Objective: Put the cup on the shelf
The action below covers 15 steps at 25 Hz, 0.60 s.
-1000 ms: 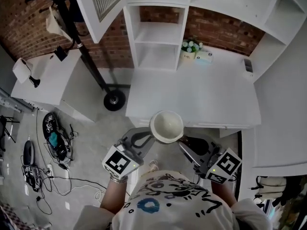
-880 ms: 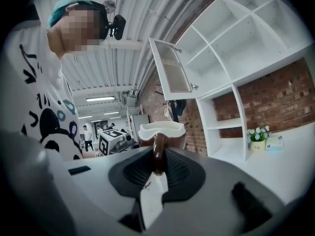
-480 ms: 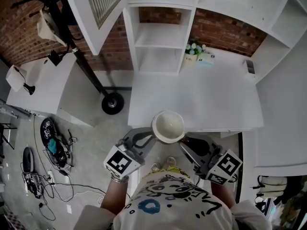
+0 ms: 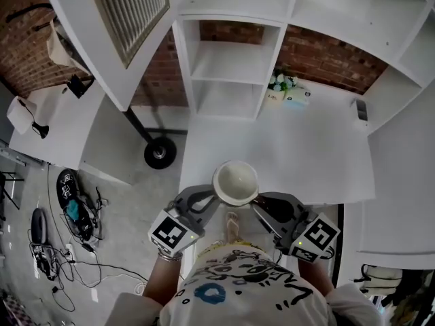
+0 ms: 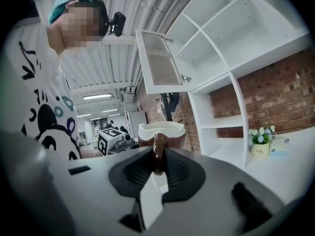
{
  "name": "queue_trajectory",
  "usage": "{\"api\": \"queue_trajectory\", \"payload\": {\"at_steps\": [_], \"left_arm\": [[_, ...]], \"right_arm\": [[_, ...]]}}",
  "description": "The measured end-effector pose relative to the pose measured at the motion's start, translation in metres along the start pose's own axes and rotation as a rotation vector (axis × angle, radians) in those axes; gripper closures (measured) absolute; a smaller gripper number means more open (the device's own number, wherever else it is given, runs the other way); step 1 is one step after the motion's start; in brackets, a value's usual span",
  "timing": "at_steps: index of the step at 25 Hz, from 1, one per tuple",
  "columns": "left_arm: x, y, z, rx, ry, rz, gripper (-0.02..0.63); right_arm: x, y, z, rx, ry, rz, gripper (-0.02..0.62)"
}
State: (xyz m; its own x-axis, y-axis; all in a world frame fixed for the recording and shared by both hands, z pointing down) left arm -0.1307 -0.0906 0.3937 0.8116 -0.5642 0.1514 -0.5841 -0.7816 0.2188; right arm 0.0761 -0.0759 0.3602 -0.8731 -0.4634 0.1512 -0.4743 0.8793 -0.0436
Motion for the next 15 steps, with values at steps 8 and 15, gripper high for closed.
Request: {"api": "queue_trajectory", "payload": {"at_steps": [8,15], "left_arm": [[0.036,0.034,0.012,-0.024,-0.023,0.049,0.591],[0.058,0.054,0.02,-0.031,-0.003,0.092,0.591]], "right_arm": [[0.02,-0.058,0.005,-0.007,0.014,0.047,0.535],[0.034,-0.096,0.006,0.007,0.016,0.092,0.535]]}}
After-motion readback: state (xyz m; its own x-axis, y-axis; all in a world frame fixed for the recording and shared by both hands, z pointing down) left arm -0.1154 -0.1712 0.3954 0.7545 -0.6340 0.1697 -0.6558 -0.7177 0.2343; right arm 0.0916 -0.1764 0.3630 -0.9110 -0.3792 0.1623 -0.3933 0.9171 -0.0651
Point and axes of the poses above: the fingertips, and each gripper's own axes: x forward along the fingers, y to its left, z out of its top, the point moved 9 cm from there along -x, backward along the fingers, and after that the axes turned 11 degrees about -x, right-handed, at the moved point
